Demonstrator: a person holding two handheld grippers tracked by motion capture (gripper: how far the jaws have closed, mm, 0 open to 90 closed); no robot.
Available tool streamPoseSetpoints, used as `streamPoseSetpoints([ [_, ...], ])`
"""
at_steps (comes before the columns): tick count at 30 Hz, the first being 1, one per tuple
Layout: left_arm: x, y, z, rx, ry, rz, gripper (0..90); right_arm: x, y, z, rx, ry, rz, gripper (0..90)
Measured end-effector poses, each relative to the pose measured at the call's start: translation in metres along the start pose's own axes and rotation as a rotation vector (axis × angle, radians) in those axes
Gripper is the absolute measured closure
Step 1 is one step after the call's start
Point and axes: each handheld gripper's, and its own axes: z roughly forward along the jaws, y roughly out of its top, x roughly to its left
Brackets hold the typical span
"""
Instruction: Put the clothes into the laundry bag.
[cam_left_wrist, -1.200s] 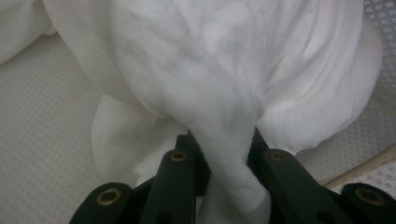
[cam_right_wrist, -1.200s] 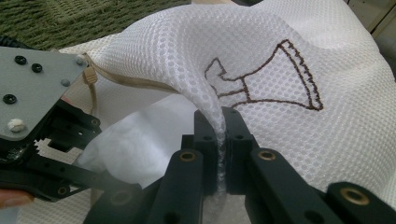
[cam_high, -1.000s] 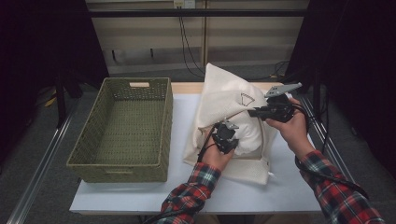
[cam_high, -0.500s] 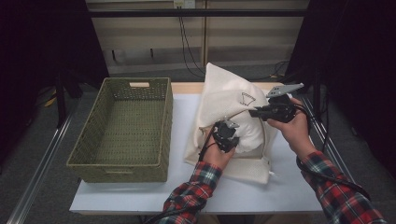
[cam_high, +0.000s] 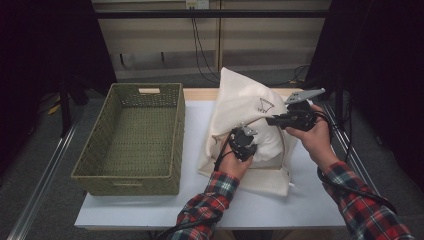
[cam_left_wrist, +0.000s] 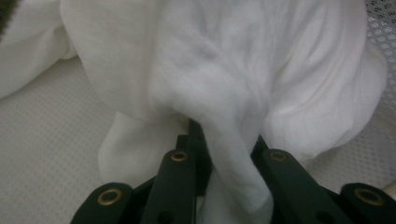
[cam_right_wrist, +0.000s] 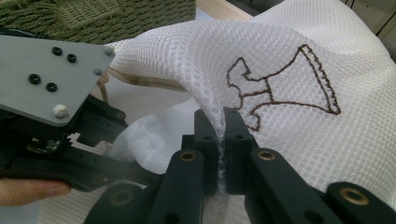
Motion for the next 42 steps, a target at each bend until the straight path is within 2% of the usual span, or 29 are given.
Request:
streamPoseSetpoints([
  [5, 0.002, 0.004, 0.002, -0.013, 0.021, 0.006, 80.8, 0.000, 0.001, -0.002, -0.002, 0.000, -0.005, 86.4],
  [7, 0.001, 0.006, 0.002, -0.025, 0.016, 0.000, 80.8, 0.000, 0.000, -0.002, 0.000, 0.002, -0.006, 86.4],
  [8, 0.000, 0.007, 0.002, -0.016, 0.023, 0.012, 80.8, 0.000, 0.000, -0.002, -0.002, -0.001, -0.006, 86.4],
  [12, 0.000, 0.009, 0.004, -0.016, 0.033, 0.019, 80.8, -0.002, -0.001, -0.003, -0.009, 0.000, 0.000, 86.4],
  [18, 0.003, 0.011, 0.005, -0.038, 0.049, 0.013, 80.8, -0.001, -0.001, -0.004, -0.007, -0.002, -0.002, 86.4],
  [23, 0.005, 0.013, 0.005, -0.035, 0.064, 0.014, 80.8, -0.001, -0.002, -0.004, -0.006, -0.003, -0.004, 86.4],
  [24, 0.006, 0.013, 0.006, -0.037, 0.054, 0.010, 80.8, -0.001, -0.001, -0.004, -0.007, -0.004, -0.003, 86.4],
  [26, 0.006, 0.013, 0.007, -0.047, 0.061, -0.002, 80.8, -0.001, -0.001, -0.004, -0.010, -0.005, -0.002, 86.3],
  [29, 0.007, 0.013, 0.009, -0.038, 0.064, 0.020, 80.7, 0.000, 0.000, -0.003, -0.005, -0.007, -0.007, 86.4],
  [37, 0.005, 0.011, 0.014, -0.028, 0.041, 0.010, 79.4, -0.002, -0.003, 0.000, -0.004, -0.005, -0.001, 86.4],
  [39, 0.005, 0.009, 0.016, -0.028, 0.024, 0.006, 78.5, -0.001, -0.002, 0.001, -0.005, -0.012, -0.007, 86.3],
  [40, 0.004, 0.009, 0.016, -0.027, 0.029, 0.005, 77.9, 0.000, -0.001, 0.001, -0.001, -0.016, -0.014, 86.3],
  [42, 0.004, 0.008, 0.017, -0.022, 0.032, 0.019, 77.4, -0.001, -0.001, 0.001, 0.003, -0.020, -0.012, 86.3],
])
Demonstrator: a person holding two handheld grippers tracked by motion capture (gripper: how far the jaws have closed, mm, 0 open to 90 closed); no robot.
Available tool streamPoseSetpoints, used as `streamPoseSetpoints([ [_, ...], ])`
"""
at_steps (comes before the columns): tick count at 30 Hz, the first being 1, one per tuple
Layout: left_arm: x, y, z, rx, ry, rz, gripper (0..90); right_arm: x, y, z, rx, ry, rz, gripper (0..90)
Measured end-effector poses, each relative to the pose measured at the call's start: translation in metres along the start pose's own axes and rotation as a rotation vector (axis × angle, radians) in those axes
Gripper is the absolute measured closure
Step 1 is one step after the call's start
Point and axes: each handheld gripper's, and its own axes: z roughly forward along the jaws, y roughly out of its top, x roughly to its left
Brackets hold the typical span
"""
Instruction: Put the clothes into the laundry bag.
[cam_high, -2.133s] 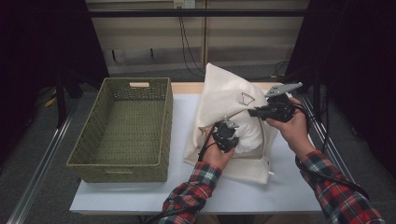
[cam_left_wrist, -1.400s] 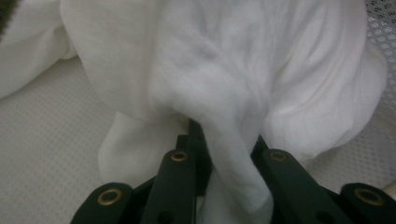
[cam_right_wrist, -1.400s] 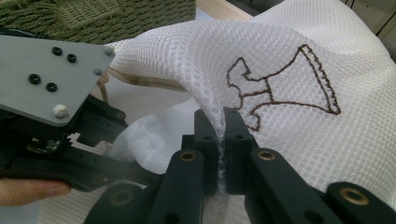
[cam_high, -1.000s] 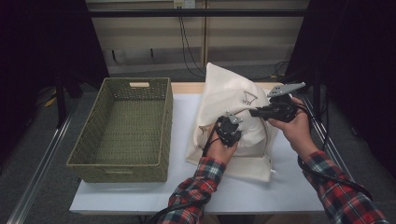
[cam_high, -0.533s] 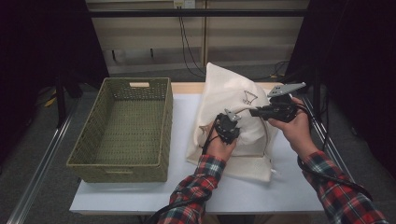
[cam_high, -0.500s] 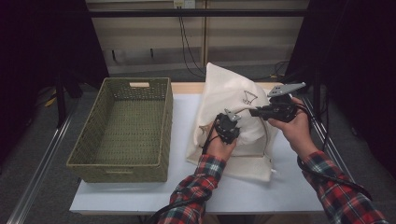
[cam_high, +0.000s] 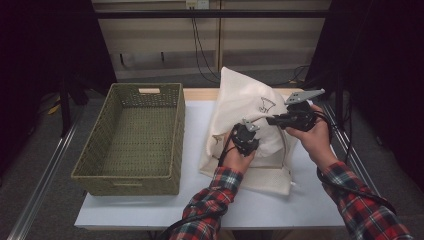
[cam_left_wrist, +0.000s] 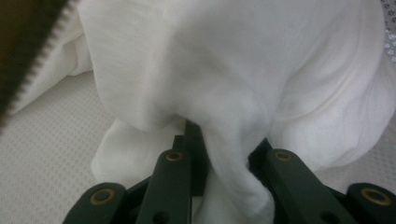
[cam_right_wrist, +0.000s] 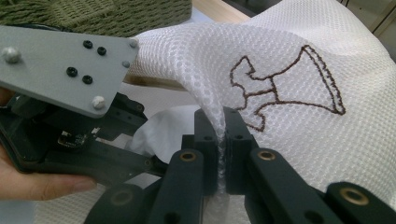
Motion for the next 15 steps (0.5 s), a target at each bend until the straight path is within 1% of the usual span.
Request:
streamPoseSetpoints([
  [1, -0.0006, -0.0008, 0.0011, -0.009, -0.011, -0.009, 77.3, -0.0002, -0.0001, 0.0000, 0.000, -0.002, -0.002, 86.3],
  [2, -0.0013, -0.0011, 0.0017, -0.009, -0.010, -0.013, 77.3, -0.0004, -0.0003, 0.0000, 0.001, -0.001, -0.002, 86.3],
  [4, -0.0002, -0.0023, 0.0034, -0.017, -0.018, -0.005, 77.7, -0.0008, -0.0004, -0.0001, 0.002, -0.001, 0.003, 86.3],
  [5, -0.0013, -0.0021, 0.0044, -0.012, -0.009, -0.010, 78.2, -0.0010, -0.0003, 0.0001, 0.002, -0.002, 0.003, 86.3],
  [6, -0.0018, -0.0018, 0.0055, -0.022, -0.013, -0.018, 78.4, -0.0010, 0.0000, 0.0002, 0.001, -0.001, 0.003, 86.3],
  [8, -0.0022, -0.0008, 0.0065, -0.030, -0.012, -0.017, 78.5, 0.0000, 0.0002, 0.0007, -0.001, -0.001, 0.006, 86.3],
  [9, -0.0025, -0.0005, 0.0071, -0.040, -0.007, -0.015, 78.5, 0.0004, 0.0001, 0.0010, -0.003, -0.004, 0.000, 86.3],
  [10, -0.0020, 0.0001, 0.0077, -0.042, 0.005, 0.003, 78.7, 0.0010, -0.0002, 0.0005, -0.001, -0.002, 0.004, 86.3],
  [11, -0.0014, 0.0004, 0.0096, -0.055, -0.001, -0.014, 78.8, 0.0009, -0.0006, 0.0005, -0.004, -0.001, 0.001, 86.3],
  [12, -0.0003, 0.0012, 0.0099, -0.056, 0.013, -0.005, 78.9, 0.0004, -0.0011, 0.0002, -0.006, 0.000, -0.001, 86.3],
  [13, 0.0006, 0.0023, 0.0104, -0.052, 0.027, 0.015, 79.1, -0.0003, -0.0019, -0.0002, -0.006, -0.001, 0.001, 86.3],
  [15, 0.0015, 0.0032, 0.0110, -0.051, 0.029, 0.008, 79.3, -0.0010, -0.0026, -0.0007, -0.009, 0.000, 0.004, 86.3],
])
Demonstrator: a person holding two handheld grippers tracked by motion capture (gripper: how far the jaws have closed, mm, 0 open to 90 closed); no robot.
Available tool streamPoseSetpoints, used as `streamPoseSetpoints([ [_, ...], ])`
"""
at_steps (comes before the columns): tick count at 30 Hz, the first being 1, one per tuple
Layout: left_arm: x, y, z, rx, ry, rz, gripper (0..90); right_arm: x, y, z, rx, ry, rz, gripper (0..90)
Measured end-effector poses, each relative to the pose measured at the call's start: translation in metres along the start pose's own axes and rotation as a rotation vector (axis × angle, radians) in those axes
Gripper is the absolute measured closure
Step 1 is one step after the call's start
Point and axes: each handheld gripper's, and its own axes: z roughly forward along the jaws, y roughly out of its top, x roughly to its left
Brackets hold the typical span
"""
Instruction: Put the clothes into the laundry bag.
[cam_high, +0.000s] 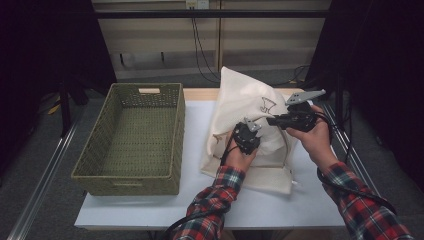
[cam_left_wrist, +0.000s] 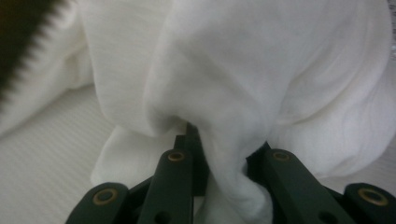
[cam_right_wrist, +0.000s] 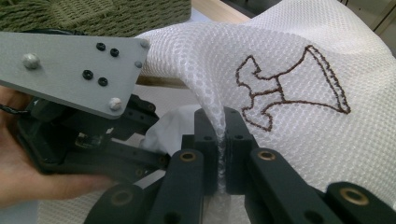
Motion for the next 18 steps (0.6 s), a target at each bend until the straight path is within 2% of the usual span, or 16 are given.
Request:
streamPoseSetpoints([
  [6, 0.0069, 0.0039, 0.0007, -0.024, 0.041, 0.016, 79.8, -0.0032, -0.0029, -0.0028, -0.004, -0.004, 0.006, 86.3],
  [12, 0.0087, 0.0049, -0.0005, -0.019, 0.076, 0.045, 79.6, -0.0027, -0.0012, -0.0021, -0.001, -0.006, 0.003, 86.3],
  [17, 0.0082, -0.0003, -0.0030, -0.011, 0.039, 0.025, 76.5, -0.0026, -0.0017, 0.0011, 0.009, -0.008, 0.000, 86.3],
  [18, 0.0080, -0.0005, -0.0040, 0.000, 0.045, 0.036, 74.9, -0.0030, -0.0022, 0.0020, 0.009, -0.013, 0.004, 86.3],
])
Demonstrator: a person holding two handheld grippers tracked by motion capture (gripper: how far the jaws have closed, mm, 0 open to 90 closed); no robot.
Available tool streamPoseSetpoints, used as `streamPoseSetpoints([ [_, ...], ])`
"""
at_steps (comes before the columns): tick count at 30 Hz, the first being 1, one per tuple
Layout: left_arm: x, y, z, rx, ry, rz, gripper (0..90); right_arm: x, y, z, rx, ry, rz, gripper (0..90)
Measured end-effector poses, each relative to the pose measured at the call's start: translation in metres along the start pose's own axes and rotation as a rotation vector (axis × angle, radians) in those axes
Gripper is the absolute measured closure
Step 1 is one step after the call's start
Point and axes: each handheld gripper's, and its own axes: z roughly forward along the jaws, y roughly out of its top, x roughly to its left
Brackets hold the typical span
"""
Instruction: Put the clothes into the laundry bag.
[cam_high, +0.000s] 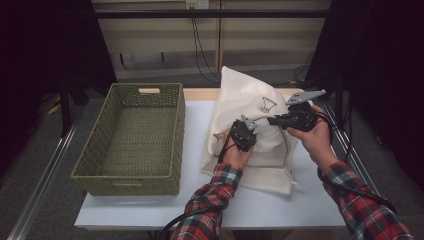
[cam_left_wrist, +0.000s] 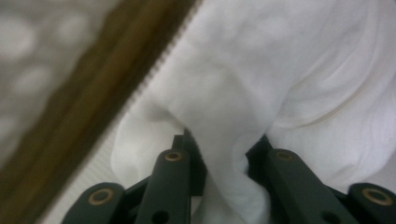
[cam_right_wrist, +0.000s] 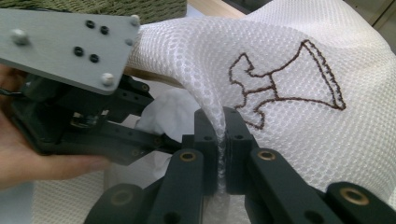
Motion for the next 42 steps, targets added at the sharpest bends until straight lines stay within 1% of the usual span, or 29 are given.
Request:
streamPoseSetpoints([
  [2, 0.000, -0.001, -0.001, -0.003, -0.014, -0.003, 69.5, -0.001, 0.000, 0.002, 0.001, 0.006, 0.000, 86.3],
  [4, 0.000, -0.002, -0.003, -0.002, -0.024, 0.015, 63.6, 0.000, 0.000, 0.003, 0.005, -0.004, -0.004, 86.2],
  [6, 0.000, -0.003, -0.004, -0.005, -0.023, 0.016, 59.4, 0.000, 0.000, 0.003, 0.006, -0.005, -0.005, 86.3],
  [7, 0.000, -0.004, -0.006, 0.003, -0.043, 0.004, 56.9, -0.001, 0.001, 0.003, 0.008, -0.001, -0.004, 86.2],
  [8, 0.000, -0.005, -0.008, -0.001, -0.042, 0.001, 55.8, -0.001, 0.001, 0.003, 0.012, -0.006, 0.001, 86.2],
  [9, 0.001, -0.005, -0.009, 0.012, -0.047, -0.006, 53.8, -0.002, 0.001, 0.003, 0.009, -0.006, -0.002, 86.2],
  [12, 0.004, -0.007, -0.014, 0.016, -0.074, -0.016, 49.2, -0.001, 0.001, 0.004, 0.018, -0.003, 0.002, 86.2],
  [13, 0.005, -0.007, -0.016, 0.016, -0.075, -0.016, 47.7, -0.001, 0.001, 0.005, 0.010, -0.007, -0.006, 86.3],
  [15, 0.005, -0.007, -0.020, 0.021, -0.067, -0.014, 45.4, -0.001, 0.001, 0.006, 0.015, -0.005, -0.006, 86.2],
  [16, 0.004, -0.007, -0.021, 0.010, -0.069, -0.035, 43.6, -0.001, 0.002, 0.007, 0.013, -0.008, -0.008, 86.3],
  [18, 0.004, -0.006, -0.024, 0.019, -0.071, -0.021, 39.6, -0.001, 0.002, 0.008, 0.015, -0.011, -0.002, 86.3],
  [19, 0.003, -0.006, -0.024, 0.015, -0.084, -0.016, 38.3, -0.002, 0.003, 0.008, 0.015, -0.007, -0.006, 86.2],
  [21, 0.001, -0.006, -0.027, 0.013, -0.079, -0.003, 36.3, -0.002, 0.003, 0.008, 0.016, -0.009, -0.001, 86.3],
  [22, 0.000, -0.006, -0.027, 0.013, -0.090, -0.008, 34.4, -0.003, 0.003, 0.008, 0.015, -0.016, -0.004, 86.3],
  [25, -0.004, -0.006, -0.026, 0.021, -0.081, -0.010, 28.9, -0.006, 0.003, 0.009, 0.020, -0.027, 0.000, 86.3],
  [27, -0.005, -0.005, -0.025, 0.018, -0.077, -0.006, 25.8, -0.008, 0.004, 0.009, 0.005, -0.038, 0.001, 86.3],
  [28, -0.005, -0.005, -0.024, 0.019, -0.079, -0.011, 24.1, -0.009, 0.005, 0.010, 0.002, -0.043, 0.003, 86.3],
  [30, -0.005, -0.006, -0.023, 0.022, -0.072, -0.004, 21.4, -0.010, 0.005, 0.010, 0.003, -0.051, 0.004, 86.3],
  [31, -0.006, -0.006, -0.021, 0.034, -0.059, -0.001, 20.6, -0.014, 0.007, 0.011, 0.002, -0.062, 0.011, 86.4],
  [32, -0.006, -0.006, -0.019, 0.027, -0.063, 0.000, 20.4, -0.015, 0.007, 0.012, -0.002, -0.066, 0.008, 86.4],
  [33, -0.006, -0.006, -0.018, 0.038, -0.060, 0.005, 19.7, -0.016, 0.008, 0.012, -0.002, -0.069, 0.011, 86.4],
  [34, -0.006, -0.007, -0.014, 0.034, -0.071, -0.002, 19.0, -0.017, 0.009, 0.013, 0.003, -0.066, 0.015, 86.4],
  [35, -0.006, -0.007, -0.012, 0.035, -0.061, -0.008, 18.9, -0.017, 0.008, 0.015, 0.004, -0.072, 0.012, 86.3],
  [36, -0.006, -0.007, -0.009, 0.042, -0.061, 0.007, 19.4, -0.017, 0.008, 0.016, 0.006, -0.071, 0.012, 86.4],
  [37, -0.007, -0.008, -0.007, 0.046, -0.067, 0.007, 21.6, -0.016, 0.008, 0.017, 0.006, -0.070, 0.014, 86.4],
  [39, -0.008, -0.009, -0.002, 0.057, -0.055, -0.008, 23.4, -0.015, 0.007, 0.019, 0.007, -0.064, 0.010, 86.3],
  [40, -0.008, -0.008, 0.000, 0.067, -0.073, 0.002, 29.0, -0.015, 0.006, 0.019, 0.007, -0.061, 0.014, 86.3],
  [41, -0.008, -0.008, 0.000, 0.067, -0.073, 0.002, 33.8, -0.015, 0.006, 0.019, 0.010, -0.059, 0.016, 86.4],
  [42, -0.009, -0.008, 0.004, 0.082, -0.055, 0.018, 36.9, -0.015, 0.005, 0.019, 0.010, -0.059, 0.014, 86.3],
])
